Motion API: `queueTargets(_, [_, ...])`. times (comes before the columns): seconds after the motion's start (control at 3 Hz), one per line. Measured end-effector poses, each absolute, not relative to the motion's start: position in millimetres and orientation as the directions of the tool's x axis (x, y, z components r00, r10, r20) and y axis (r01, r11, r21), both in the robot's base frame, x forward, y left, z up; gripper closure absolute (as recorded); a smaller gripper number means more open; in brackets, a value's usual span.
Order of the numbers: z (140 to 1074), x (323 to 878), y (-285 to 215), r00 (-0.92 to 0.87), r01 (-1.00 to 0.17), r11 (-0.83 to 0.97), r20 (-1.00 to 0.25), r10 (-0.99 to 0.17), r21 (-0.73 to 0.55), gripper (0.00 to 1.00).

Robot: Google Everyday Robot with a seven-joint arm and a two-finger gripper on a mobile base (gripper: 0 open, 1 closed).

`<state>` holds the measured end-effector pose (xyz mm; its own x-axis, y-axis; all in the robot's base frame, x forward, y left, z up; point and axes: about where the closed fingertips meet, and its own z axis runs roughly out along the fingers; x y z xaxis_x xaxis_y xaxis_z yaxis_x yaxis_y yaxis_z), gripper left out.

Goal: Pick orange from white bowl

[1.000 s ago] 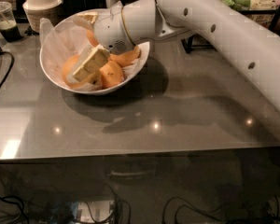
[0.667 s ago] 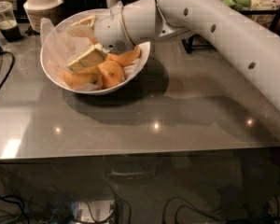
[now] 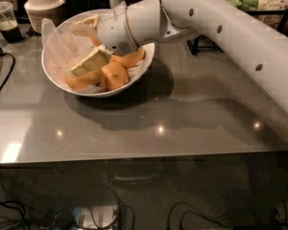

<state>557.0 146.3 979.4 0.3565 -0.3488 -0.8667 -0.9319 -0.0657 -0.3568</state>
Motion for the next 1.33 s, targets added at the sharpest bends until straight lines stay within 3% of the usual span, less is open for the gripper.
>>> queueTargets(0.33, [979.4, 557.0, 146.3, 0.356, -0.932, -0.066, -0.867, -0.349, -0.357, 0.14])
queueTargets(1.33, [975.7, 562.8, 141.9, 0.345, -0.933, -0.021, -0.880, -0.325, -0.358, 0.18])
